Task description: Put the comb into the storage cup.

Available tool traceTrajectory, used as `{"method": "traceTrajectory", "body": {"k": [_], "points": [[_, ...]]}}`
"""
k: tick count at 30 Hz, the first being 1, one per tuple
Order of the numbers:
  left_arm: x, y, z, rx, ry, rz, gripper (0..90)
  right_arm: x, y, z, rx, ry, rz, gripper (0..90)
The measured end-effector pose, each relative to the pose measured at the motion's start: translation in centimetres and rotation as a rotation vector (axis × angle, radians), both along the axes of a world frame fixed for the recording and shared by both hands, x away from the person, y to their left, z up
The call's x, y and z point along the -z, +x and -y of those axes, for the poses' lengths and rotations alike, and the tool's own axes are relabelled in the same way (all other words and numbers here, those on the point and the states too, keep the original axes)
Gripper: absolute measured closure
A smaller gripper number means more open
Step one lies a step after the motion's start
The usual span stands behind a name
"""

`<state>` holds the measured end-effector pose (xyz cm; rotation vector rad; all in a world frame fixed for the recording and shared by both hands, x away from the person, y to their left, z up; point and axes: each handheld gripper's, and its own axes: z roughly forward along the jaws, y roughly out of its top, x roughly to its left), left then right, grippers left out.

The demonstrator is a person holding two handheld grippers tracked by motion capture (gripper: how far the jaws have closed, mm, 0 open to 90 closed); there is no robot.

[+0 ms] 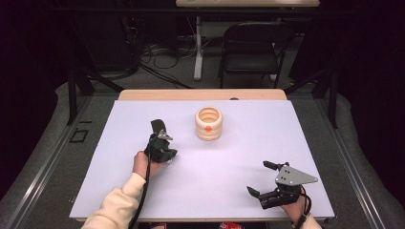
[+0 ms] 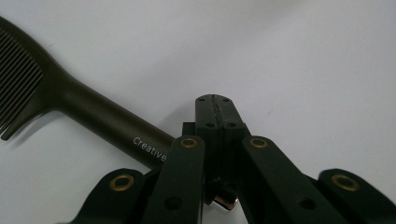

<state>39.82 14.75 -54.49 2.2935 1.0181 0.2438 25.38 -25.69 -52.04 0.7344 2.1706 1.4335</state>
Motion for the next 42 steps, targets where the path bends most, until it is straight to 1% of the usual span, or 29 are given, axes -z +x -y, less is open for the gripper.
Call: {"method": "traceTrajectory", "body": {"k": [4, 7, 19, 21, 26, 30, 42], "points": [[0.0, -0.1, -0.2, 0.000, 0.001, -0.002, 90.0, 0.0, 0.0, 0.0, -0.001, 0.000, -0.001, 0.0], [0.1, -0.1, -0.3, -0.009, -0.006, -0.007, 90.0, 0.0, 0.0, 0.0, 0.000, 0.000, -0.002, 0.0], [-0.1, -0.3, -1.2, -0.031, -0.012, -0.009, 90.0, 0.0, 0.0, 0.0, -0.003, 0.001, -0.002, 0.0], [-0.1, -0.4, -1.3, -0.033, -0.011, -0.016, 90.0, 0.0, 0.0, 0.0, -0.004, 0.000, -0.003, 0.0], [-0.1, -0.4, -1.7, -0.037, -0.011, -0.017, 90.0, 0.0, 0.0, 0.0, -0.003, 0.000, -0.002, 0.0], [-0.1, -0.4, -1.9, -0.050, -0.012, -0.013, 90.0, 0.0, 0.0, -0.1, -0.007, 0.000, -0.004, 0.0], [-0.2, -0.2, -2.5, -0.063, 0.001, -0.014, 90.0, 0.0, 0.0, 0.0, -0.007, -0.002, -0.005, 0.0]]}}
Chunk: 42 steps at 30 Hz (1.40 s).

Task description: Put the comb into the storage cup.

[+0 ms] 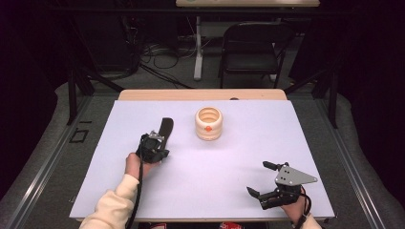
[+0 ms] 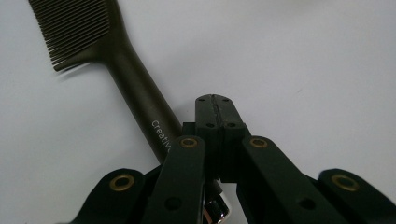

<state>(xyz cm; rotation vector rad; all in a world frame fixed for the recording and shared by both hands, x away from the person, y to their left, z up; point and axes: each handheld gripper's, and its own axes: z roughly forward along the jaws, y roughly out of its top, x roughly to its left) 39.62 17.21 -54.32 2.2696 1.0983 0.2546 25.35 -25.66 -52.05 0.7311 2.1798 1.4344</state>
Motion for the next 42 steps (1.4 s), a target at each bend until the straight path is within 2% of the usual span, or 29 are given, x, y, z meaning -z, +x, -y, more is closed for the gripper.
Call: {"method": "traceTrajectory", "body": {"k": [42], "points": [[-0.2, 1.0, -2.7, -0.054, 0.004, 0.002, 90.0, 0.0, 0.0, 0.0, -0.006, -0.003, -0.006, 0.0]]}}
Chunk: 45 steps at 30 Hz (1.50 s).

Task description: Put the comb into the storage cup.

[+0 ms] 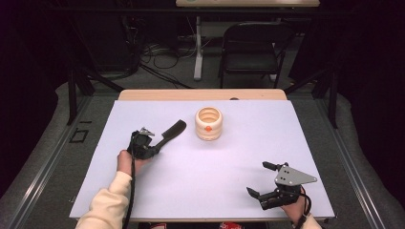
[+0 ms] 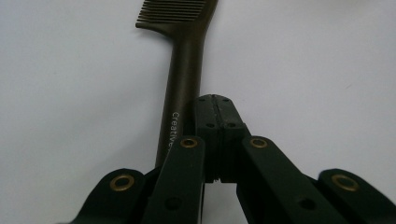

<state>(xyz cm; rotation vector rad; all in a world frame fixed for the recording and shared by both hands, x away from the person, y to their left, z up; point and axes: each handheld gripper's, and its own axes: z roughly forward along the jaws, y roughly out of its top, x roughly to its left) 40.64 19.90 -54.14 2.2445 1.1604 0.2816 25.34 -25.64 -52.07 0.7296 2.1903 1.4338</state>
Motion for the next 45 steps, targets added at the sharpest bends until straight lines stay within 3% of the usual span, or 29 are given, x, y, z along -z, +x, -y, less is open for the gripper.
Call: {"method": "traceTrajectory", "body": {"k": [24, 29, 33, 45], "points": [[0.2, 0.7, -1.5, -0.047, -0.026, 0.010, 89.8, 0.2, 0.1, -0.1, -0.004, -0.013, -0.022, 0.0], [-0.1, 0.4, -1.5, -0.023, -0.030, 0.007, 82.8, 0.2, 0.2, -0.1, -0.005, -0.013, -0.023, 0.0], [-0.8, -0.5, -1.2, 0.004, -0.026, 0.031, 72.7, 0.2, 0.2, -0.1, -0.001, -0.014, -0.023, 0.0], [-1.9, -1.3, -0.9, 0.065, -0.040, 0.057, 55.6, 0.2, 0.2, -0.1, -0.011, -0.005, -0.031, 0.0]]}}
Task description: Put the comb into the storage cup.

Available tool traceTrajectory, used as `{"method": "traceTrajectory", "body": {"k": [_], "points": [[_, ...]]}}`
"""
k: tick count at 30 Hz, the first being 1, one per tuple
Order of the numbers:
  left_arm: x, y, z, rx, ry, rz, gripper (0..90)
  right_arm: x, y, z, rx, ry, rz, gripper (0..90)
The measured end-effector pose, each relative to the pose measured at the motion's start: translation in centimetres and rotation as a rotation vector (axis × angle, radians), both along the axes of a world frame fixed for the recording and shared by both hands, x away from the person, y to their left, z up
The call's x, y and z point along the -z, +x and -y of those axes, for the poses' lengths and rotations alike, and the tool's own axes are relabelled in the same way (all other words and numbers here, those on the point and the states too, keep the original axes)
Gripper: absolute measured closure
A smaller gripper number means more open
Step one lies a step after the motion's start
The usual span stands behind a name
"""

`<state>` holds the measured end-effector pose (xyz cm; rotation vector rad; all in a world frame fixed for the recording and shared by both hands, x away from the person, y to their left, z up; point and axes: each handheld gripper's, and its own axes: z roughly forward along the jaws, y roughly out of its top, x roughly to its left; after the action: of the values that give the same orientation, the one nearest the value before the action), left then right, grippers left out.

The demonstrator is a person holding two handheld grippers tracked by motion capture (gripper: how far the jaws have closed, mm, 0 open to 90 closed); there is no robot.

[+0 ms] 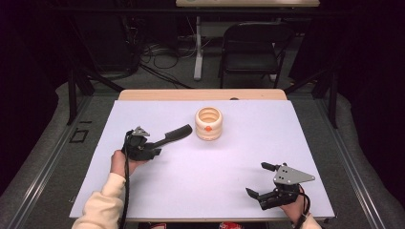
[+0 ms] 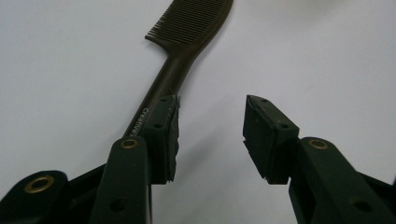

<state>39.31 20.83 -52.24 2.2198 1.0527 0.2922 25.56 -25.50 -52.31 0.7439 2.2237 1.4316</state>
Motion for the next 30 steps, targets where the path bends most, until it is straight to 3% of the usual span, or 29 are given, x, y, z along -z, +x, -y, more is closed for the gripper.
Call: {"method": "traceTrajectory", "body": {"k": [4, 9, 11, 15, 30], "points": [[-0.2, 0.1, 0.2, 0.004, 0.012, 0.017, 48.1, 0.0, 0.0, 0.0, 0.000, 0.000, 0.001, 0.0], [-0.4, 0.2, 0.1, -0.003, 0.034, 0.026, 30.0, 0.0, 0.0, -0.1, -0.006, 0.004, -0.005, 0.0], [-0.5, 0.2, 0.0, -0.002, 0.031, 0.024, 28.6, 0.0, 0.1, -0.1, -0.005, 0.007, -0.003, 0.0], [-0.5, 0.4, 0.1, -0.002, 0.040, 0.027, 15.9, 0.1, 0.1, 0.0, -0.003, 0.007, -0.009, 0.0], [-0.6, 1.2, 1.4, 0.045, 0.115, 0.023, 1.9, 0.1, 0.1, -0.1, -0.015, 0.009, -0.011, 0.0]]}}
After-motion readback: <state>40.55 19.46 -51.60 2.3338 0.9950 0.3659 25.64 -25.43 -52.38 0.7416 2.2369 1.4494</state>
